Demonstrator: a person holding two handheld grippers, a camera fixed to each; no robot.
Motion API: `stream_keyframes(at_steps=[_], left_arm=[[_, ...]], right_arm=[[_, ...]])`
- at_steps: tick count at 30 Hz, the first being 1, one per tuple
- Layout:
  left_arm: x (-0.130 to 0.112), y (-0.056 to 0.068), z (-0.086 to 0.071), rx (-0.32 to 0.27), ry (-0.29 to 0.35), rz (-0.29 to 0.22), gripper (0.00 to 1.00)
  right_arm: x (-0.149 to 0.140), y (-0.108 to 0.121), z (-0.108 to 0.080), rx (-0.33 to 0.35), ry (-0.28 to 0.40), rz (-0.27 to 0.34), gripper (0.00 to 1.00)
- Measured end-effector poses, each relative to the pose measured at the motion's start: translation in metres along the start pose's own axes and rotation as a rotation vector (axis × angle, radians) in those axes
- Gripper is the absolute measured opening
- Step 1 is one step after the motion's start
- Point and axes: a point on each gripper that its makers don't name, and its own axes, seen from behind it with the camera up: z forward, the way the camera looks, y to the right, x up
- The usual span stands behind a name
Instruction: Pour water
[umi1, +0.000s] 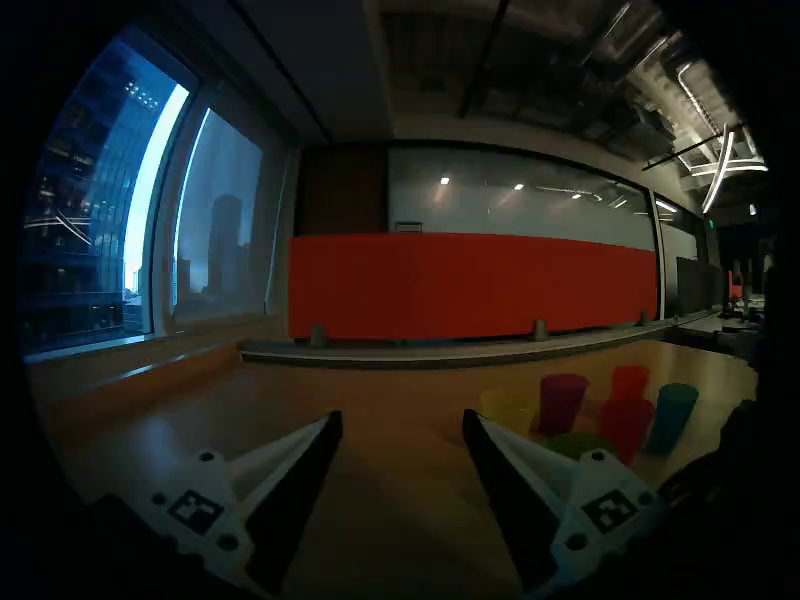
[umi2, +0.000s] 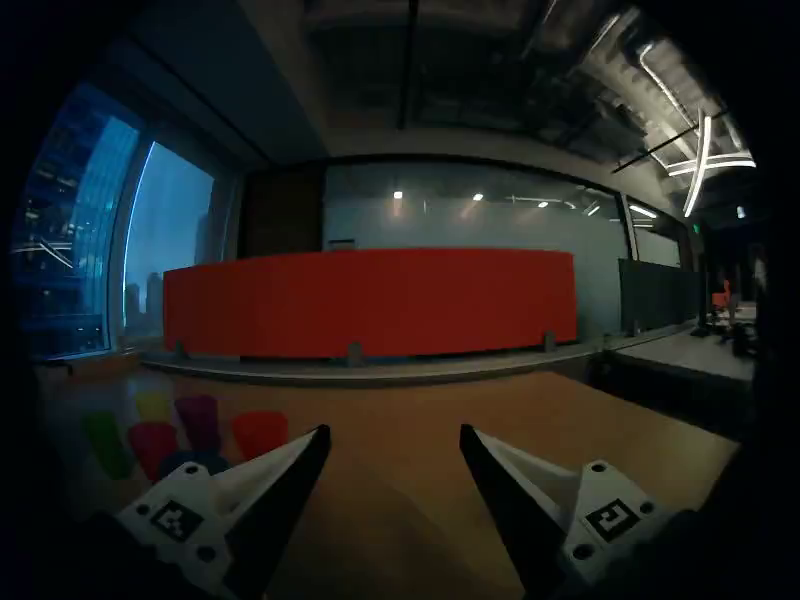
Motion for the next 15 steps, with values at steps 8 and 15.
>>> stream_keyframes(at_steps=[8,15], left_arm=[[-0.0003,-0.0003,-0.0001,0.000,0.000,0.000,0.89],[-0.0001,-0.0004,0.0001,0.000,0.000,0.000,0.89]], right_arm=[[-0.0008,-0.0028,-0.0011,0.004,-0.002,-0.020,1.00],[0.0001,-0.0038,-0.0018,0.004,-0.003,-0.029,1.00]])
